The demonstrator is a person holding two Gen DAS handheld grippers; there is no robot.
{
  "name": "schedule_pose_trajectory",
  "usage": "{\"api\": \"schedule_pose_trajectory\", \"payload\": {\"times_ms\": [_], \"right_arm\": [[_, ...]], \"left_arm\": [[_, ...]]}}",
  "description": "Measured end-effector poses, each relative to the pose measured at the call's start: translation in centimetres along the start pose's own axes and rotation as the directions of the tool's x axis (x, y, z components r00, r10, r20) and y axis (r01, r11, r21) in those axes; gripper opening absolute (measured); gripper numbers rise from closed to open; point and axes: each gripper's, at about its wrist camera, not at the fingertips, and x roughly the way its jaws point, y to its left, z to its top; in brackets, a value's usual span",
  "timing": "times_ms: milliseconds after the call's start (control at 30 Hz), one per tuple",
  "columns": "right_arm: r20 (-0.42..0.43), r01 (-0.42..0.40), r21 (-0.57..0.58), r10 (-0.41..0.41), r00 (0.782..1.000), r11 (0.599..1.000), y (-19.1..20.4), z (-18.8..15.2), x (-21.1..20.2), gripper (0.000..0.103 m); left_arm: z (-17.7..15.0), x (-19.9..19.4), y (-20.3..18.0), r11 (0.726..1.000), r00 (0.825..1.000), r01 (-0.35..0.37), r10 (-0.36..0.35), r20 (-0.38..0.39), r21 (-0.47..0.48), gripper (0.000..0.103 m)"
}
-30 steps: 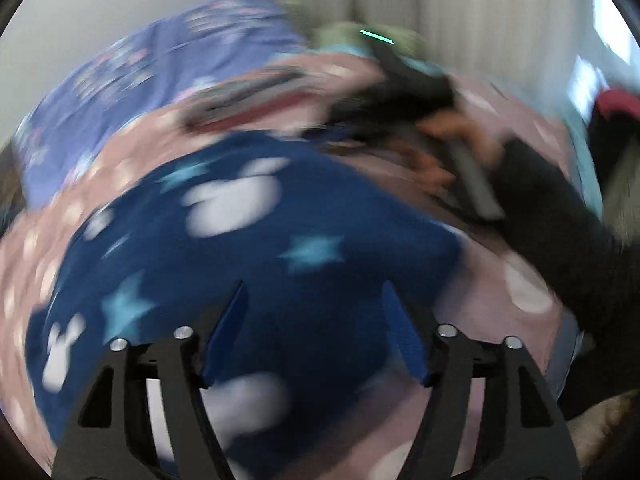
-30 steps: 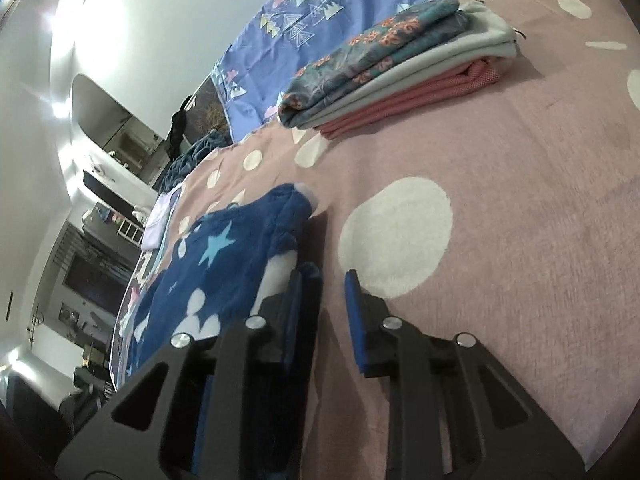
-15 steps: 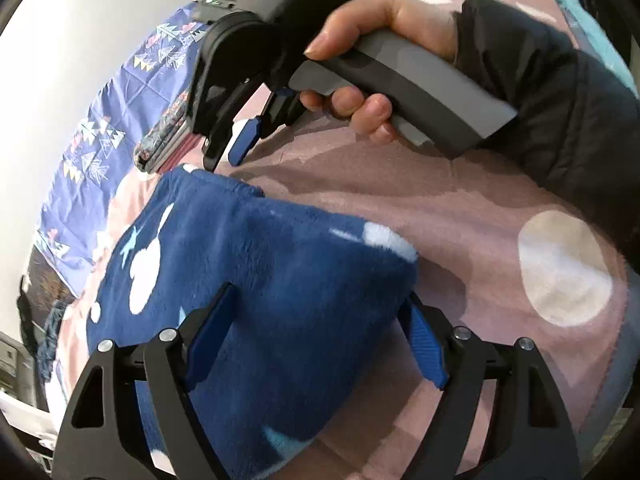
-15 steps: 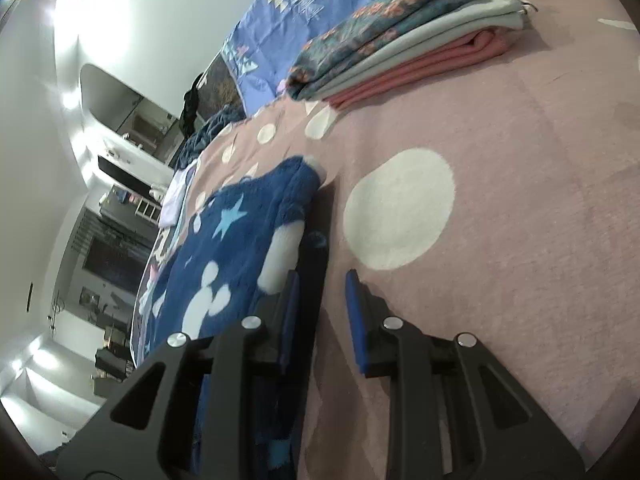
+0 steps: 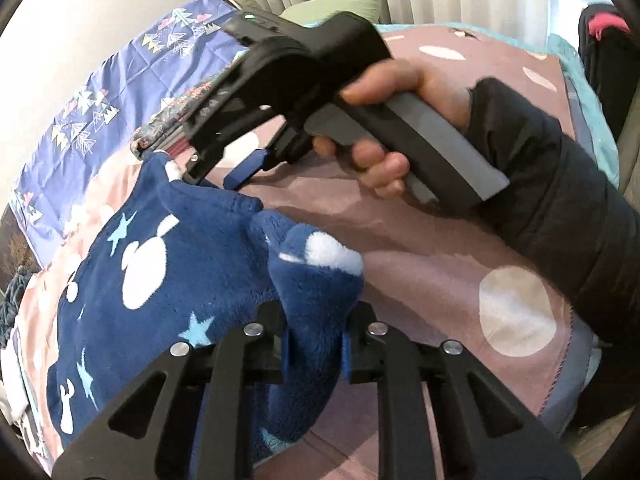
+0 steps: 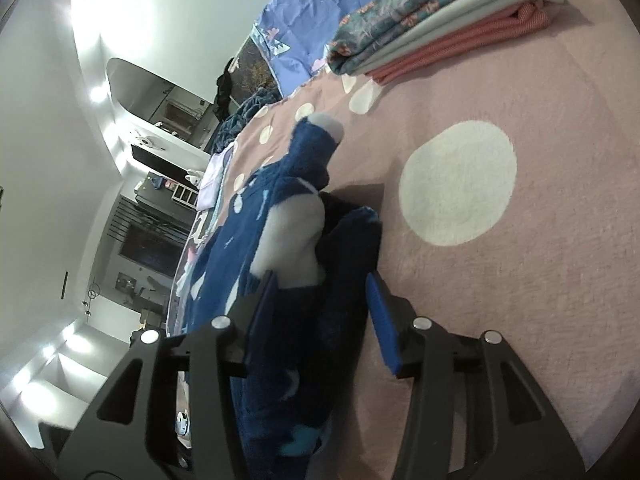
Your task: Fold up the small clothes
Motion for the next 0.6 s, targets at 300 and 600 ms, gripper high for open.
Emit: {"api": "schedule_pose_trajectory", "payload": {"times_ms": [300, 600], "right_arm": [[0.053, -0.293, 0.17, 0.288, 0.956, 0.941, -2.9, 1.0, -0.5, 0.064], [-0.055, 0.181, -0.081, -0.186, 0.981, 0.98, 3.3, -0.1, 2.9, 0.071]], "left_arm": [[-0.4, 0.9, -0.1, 0.999, 0.999, 0.04, -0.041, -0.001, -0.036, 0.021], [-1.2, 1.2, -0.6, 0.997, 0.998, 0.063, -0.062, 0.011, -0.048, 0.026]]}}
